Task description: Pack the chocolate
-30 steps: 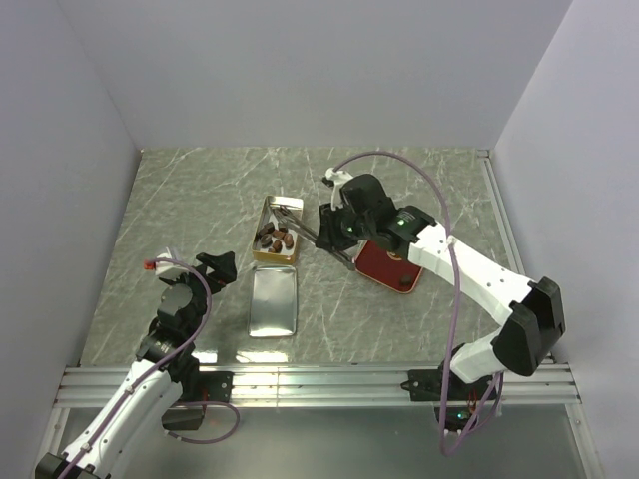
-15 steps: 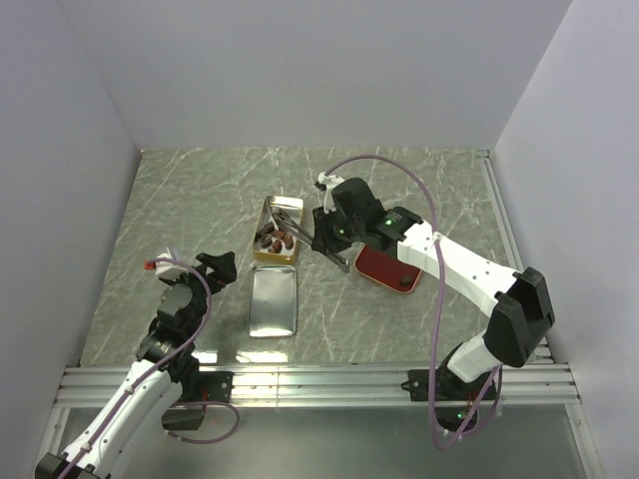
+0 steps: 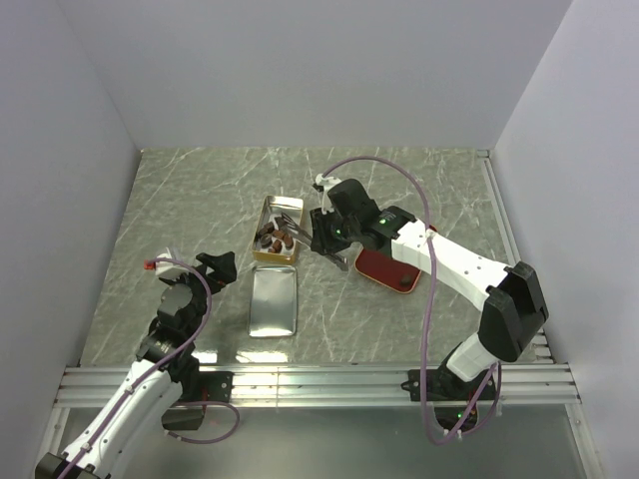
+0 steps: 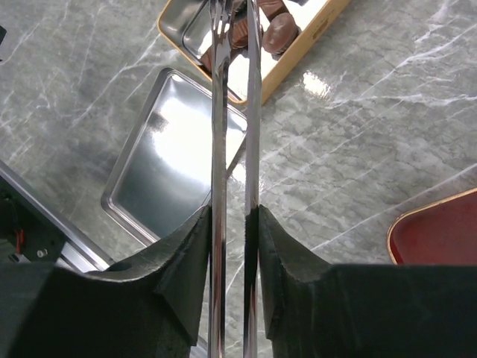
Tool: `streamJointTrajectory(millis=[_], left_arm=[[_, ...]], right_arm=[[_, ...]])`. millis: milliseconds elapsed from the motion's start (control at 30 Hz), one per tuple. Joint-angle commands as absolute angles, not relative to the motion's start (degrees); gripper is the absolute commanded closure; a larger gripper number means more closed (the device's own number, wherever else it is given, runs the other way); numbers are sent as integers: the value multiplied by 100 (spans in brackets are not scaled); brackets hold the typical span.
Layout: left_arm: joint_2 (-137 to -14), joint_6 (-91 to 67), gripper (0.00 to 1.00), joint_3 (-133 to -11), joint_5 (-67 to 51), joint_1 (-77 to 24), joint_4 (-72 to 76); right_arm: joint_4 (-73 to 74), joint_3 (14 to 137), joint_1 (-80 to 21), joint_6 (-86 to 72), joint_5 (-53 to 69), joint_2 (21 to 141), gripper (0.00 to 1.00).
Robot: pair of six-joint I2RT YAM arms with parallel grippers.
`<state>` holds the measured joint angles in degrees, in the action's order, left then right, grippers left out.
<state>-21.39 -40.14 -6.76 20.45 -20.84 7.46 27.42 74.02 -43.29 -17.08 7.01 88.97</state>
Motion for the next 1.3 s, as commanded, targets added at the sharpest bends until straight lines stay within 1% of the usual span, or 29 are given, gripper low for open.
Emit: streamJointTrajectory(millis=[0,67,200,400,600,767,967,1267], left_arm=[[-2188,-4043,1,-712,2083,-2101,932],[-2197,-4043,0,-703,2074,-2101,932],[-2180,-4043,1,-703,2083,-2101,923],[-2171,-4043,0,-703,2083,-2101,932],[-2180,-4043,1,-694,2083,-2101,932],[-2180,-4043,1,-694,2074,-2092,932],[-2153,-4043,1,-686,2074,-2101,923],[-2162,-4043,1,-686,2074,-2101,932]], right_arm=[[2558,7664,-4368,-1688,580,8886,60],[2584,7646,-4368,-1670,536,8851,56],[2575,7655,-4368,-1652,545,8798,51],[2584,7656,-4368,-1652,457,8772,51],[2584,7515,-4368,-1696,247,8438,52],[2628,7260,-4359,-1793,-113,7771,53],[2847,6540,-4351,-1977,-728,6813,53],[3287,5476,-3815,-2232,-1098,5626,53]])
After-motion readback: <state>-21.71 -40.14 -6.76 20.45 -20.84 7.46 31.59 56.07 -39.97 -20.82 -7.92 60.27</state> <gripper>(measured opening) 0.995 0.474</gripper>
